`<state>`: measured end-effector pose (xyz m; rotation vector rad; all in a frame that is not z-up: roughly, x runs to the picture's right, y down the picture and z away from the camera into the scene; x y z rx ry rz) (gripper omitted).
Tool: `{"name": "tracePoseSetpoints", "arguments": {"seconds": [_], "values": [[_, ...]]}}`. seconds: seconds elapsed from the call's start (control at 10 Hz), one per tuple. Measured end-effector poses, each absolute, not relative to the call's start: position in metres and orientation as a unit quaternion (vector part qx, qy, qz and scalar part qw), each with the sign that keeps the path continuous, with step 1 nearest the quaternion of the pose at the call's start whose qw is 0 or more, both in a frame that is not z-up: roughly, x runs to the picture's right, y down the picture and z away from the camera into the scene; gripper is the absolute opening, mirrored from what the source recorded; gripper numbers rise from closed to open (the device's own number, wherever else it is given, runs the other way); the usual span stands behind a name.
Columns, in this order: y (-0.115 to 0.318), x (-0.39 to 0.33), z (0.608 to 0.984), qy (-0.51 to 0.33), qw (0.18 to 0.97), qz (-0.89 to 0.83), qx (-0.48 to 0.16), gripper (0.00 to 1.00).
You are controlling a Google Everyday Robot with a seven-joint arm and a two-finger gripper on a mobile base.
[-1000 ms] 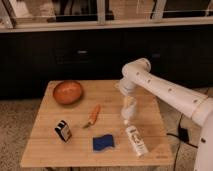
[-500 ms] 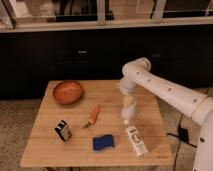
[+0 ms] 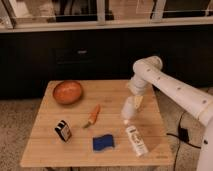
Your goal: Place the ceramic cup over the eraser
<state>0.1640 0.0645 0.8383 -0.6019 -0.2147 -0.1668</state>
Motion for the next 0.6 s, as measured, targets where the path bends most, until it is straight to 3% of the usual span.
{"name": "tracePoseSetpoints", "arguments": {"seconds": [0.6], "values": [[0.086,0.16,0.846,-0.106,0.937,-0.083,-0.321,0.8]]}}
